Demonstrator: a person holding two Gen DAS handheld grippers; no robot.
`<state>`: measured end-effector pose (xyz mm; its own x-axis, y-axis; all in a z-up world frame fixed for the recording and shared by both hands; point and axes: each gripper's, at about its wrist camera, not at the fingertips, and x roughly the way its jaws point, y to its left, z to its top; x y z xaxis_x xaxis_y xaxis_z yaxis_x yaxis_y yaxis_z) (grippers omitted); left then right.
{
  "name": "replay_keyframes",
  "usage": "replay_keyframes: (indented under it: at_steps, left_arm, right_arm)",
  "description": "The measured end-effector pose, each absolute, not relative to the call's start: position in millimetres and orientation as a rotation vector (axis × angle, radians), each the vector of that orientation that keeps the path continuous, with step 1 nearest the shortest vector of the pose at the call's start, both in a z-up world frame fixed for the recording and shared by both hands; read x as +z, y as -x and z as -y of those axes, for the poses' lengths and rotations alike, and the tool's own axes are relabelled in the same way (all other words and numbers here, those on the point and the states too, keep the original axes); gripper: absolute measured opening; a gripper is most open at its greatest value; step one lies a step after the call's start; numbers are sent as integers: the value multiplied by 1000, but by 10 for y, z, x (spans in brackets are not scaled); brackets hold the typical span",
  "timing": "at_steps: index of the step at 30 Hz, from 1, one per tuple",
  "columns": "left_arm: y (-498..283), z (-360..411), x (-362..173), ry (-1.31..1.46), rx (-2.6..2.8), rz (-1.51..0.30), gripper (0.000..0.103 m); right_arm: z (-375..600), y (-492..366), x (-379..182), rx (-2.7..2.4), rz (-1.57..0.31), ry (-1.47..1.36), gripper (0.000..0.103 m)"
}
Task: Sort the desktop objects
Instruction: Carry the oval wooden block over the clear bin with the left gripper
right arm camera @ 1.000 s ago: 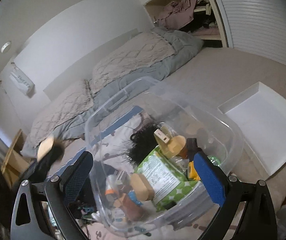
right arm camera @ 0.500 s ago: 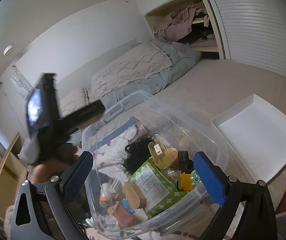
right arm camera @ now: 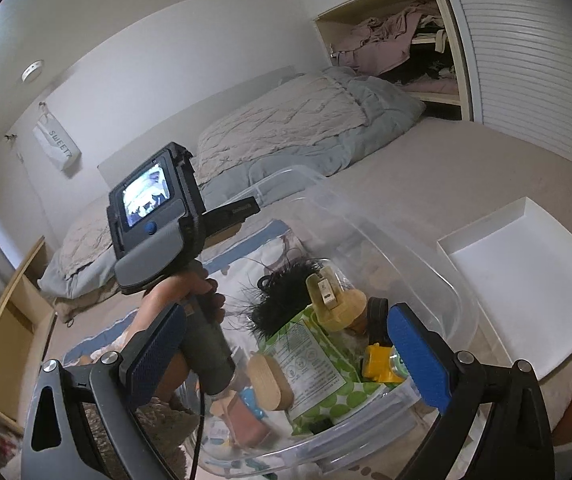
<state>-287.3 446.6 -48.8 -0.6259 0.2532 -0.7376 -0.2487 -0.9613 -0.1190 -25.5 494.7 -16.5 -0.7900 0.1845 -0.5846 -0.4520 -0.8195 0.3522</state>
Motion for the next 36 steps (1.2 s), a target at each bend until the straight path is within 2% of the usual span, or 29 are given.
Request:
replay_keyframes:
  at_steps: [4, 10, 22, 24, 25, 36]
  left_arm:
    - [2941, -4464, -606, 1245, 2607, 45, 90]
    - [3011, -4537, -728, 1244, 2643, -33, 90]
    - [3072, -4642, -716, 1304, 2577, -33, 90]
    - [3062, -4644, -716, 1289, 2571, -25, 95]
    - [3057, -4637, -718, 1285, 2569, -16, 103]
    - [2954, -4578, -602, 1237, 2593, -40, 103]
  right_arm:
    - [-4953, 275, -178, 2593, -696, 789, 100]
    - [-4903, 280, -170, 2619, -694, 820, 100]
    - [-4825, 336, -174, 2653, -650, 844, 100]
    - [-4837, 329, -174, 2650, -648, 841, 100]
    - [-4842, 332, -172, 2649, -651, 843, 100]
    - [-4843, 300, -136, 2653, -658, 833, 100]
